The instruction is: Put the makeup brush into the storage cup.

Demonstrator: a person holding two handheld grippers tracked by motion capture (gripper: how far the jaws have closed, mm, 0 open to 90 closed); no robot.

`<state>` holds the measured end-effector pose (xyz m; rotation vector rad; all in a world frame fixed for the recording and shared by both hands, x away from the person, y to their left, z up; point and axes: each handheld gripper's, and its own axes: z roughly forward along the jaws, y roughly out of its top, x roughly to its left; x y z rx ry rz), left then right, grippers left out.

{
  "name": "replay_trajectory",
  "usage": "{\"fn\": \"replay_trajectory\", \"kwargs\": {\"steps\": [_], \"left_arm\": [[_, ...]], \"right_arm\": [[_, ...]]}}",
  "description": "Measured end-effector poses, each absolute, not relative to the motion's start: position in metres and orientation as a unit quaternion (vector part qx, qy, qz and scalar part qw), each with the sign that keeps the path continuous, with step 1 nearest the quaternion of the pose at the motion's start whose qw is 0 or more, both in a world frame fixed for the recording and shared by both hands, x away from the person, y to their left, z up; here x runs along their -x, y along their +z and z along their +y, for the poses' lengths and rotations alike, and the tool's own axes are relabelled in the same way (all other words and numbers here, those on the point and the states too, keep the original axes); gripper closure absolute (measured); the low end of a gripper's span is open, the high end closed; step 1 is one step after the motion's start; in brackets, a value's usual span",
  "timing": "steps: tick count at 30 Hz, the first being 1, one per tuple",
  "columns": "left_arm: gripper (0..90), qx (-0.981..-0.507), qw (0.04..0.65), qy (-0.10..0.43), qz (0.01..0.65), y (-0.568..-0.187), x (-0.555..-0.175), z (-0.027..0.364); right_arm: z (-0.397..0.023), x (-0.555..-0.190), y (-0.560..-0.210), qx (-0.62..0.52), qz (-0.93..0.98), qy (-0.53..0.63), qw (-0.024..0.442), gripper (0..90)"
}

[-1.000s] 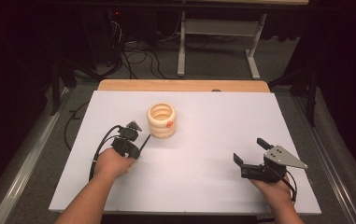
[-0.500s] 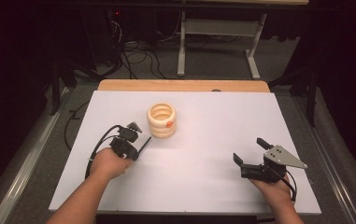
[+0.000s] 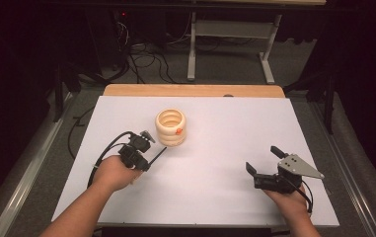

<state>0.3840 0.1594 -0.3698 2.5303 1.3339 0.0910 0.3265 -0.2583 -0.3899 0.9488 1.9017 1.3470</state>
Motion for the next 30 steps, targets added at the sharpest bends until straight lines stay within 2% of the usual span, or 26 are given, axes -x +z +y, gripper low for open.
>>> {"fn": "replay_trajectory", "kwargs": {"steps": [18, 30], "left_arm": [[83.2, -0.903, 0.144, 0.029, 0.404, -0.344, -0.376, 0.142], [83.2, -0.908, 0.141, 0.027, 0.392, -0.337, -0.377, 0.134]], "right_arm": [[-0.257, -0.326, -0.390, -0.357, 0.721, 0.507, 0.308, 2.8], [-0.257, -0.326, -0.391, -0.357, 0.723, 0.506, 0.308, 3.1]]}}
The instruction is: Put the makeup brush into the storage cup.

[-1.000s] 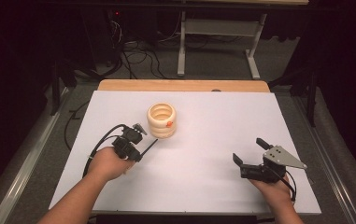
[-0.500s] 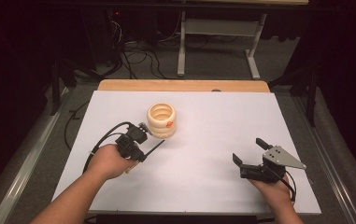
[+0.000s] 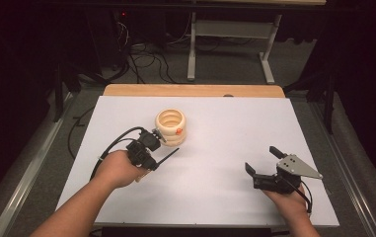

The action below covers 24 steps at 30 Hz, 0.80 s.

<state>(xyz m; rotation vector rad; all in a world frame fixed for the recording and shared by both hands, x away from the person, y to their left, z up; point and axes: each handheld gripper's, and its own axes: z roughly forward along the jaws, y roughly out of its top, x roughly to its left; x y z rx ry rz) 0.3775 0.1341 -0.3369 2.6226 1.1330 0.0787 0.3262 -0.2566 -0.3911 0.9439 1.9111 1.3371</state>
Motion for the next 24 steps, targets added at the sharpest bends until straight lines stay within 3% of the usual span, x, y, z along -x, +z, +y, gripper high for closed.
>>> {"fn": "replay_trajectory", "kwargs": {"steps": [16, 24], "left_arm": [[83.1, -0.917, 0.134, 0.035, 0.375, -0.306, -0.385, 0.128], [83.1, -0.922, 0.131, 0.030, 0.363, -0.309, -0.385, 0.118]], "right_arm": [[-0.256, -0.326, -0.392, -0.361, 0.722, 0.505, 0.304, 3.1], [-0.256, -0.326, -0.392, -0.358, 0.723, 0.506, 0.305, 3.4]]}}
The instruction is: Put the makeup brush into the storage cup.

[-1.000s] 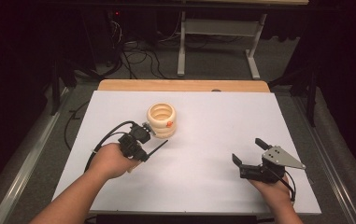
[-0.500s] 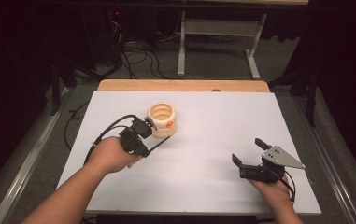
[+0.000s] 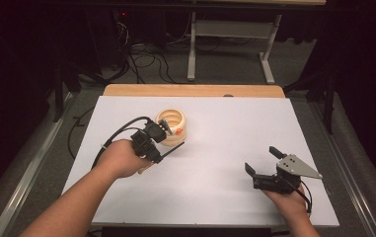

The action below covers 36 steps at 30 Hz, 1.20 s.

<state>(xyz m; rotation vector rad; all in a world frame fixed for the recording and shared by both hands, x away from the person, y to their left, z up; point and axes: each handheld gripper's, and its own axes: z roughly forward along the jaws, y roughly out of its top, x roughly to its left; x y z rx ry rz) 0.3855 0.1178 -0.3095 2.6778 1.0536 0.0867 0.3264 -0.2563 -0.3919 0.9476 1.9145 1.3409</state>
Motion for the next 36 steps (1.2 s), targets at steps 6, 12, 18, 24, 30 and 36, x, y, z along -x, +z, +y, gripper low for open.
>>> {"fn": "replay_trajectory", "kwargs": {"steps": [6, 12, 18, 24, 30, 36], "left_arm": [[83.1, -0.928, 0.128, 0.024, 0.348, -0.316, -0.385, 0.108], [83.1, -0.935, 0.112, 0.021, 0.335, -0.328, -0.384, 0.098], [83.1, -0.942, 0.111, 0.008, 0.317, -0.337, -0.383, 0.090], [83.1, -0.949, 0.108, 0.004, 0.297, -0.342, -0.380, 0.082], [83.1, -0.951, 0.111, 0.001, 0.290, -0.345, -0.380, 0.080], [83.1, -0.949, 0.115, -0.001, 0.293, -0.348, -0.380, 0.082]], "right_arm": [[-0.255, -0.326, -0.392, -0.350, 0.726, 0.507, 0.306, 4.2], [-0.250, -0.325, -0.392, -0.334, 0.731, 0.509, 0.309, 7.1], [-0.238, -0.325, -0.390, -0.314, 0.739, 0.511, 0.308, 12.1], [-0.221, -0.330, -0.383, -0.291, 0.758, 0.495, 0.310, 15.1], [-0.205, -0.338, -0.377, -0.270, 0.772, 0.488, 0.303, 15.6], [-0.190, -0.345, -0.375, -0.250, 0.781, 0.481, 0.311, 17.9]]}}
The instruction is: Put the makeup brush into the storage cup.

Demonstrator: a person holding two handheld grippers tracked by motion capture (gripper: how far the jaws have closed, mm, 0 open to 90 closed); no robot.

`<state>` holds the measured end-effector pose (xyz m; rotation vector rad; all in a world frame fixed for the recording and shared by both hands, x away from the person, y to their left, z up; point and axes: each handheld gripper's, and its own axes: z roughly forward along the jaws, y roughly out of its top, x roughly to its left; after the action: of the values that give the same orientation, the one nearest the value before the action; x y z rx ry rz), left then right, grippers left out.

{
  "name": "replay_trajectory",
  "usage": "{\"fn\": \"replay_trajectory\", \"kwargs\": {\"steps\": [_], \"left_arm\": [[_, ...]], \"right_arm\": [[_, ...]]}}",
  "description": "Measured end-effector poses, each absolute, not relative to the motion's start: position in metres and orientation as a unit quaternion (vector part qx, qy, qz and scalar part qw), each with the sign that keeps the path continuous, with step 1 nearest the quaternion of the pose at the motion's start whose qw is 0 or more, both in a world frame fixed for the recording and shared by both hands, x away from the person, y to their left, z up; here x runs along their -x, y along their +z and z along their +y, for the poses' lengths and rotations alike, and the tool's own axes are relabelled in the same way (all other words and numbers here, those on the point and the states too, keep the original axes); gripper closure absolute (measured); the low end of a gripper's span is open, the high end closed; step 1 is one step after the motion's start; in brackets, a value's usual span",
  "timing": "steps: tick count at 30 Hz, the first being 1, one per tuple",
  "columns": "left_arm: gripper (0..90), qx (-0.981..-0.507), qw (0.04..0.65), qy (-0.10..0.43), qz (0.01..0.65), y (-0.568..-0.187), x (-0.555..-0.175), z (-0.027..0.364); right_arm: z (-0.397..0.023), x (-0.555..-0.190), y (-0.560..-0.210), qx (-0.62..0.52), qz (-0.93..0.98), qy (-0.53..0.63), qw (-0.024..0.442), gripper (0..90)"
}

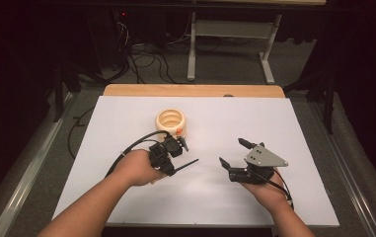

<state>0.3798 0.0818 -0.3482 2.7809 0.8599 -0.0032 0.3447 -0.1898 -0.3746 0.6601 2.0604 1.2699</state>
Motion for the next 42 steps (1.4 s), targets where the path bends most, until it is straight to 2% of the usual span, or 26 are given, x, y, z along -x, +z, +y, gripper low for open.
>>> {"fn": "replay_trajectory", "kwargs": {"steps": [3, 14, 23, 42], "left_arm": [[83.1, -0.952, 0.112, -0.005, 0.285, -0.352, -0.378, 0.081], [83.1, -0.955, 0.113, -0.009, 0.274, -0.356, -0.374, 0.078], [83.1, -0.958, 0.117, -0.013, 0.261, -0.357, -0.372, 0.076], [83.2, -0.965, 0.123, -0.009, 0.231, -0.342, -0.372, 0.066]], "right_arm": [[-0.176, -0.351, -0.377, -0.235, 0.794, 0.460, 0.322, 20.2], [-0.163, -0.349, -0.396, -0.209, 0.823, 0.426, 0.314, 22.0], [-0.160, -0.341, -0.402, -0.171, 0.842, 0.397, 0.322, 32.2], [-0.154, -0.329, -0.409, -0.106, 0.866, 0.332, 0.359, 44.5]]}}
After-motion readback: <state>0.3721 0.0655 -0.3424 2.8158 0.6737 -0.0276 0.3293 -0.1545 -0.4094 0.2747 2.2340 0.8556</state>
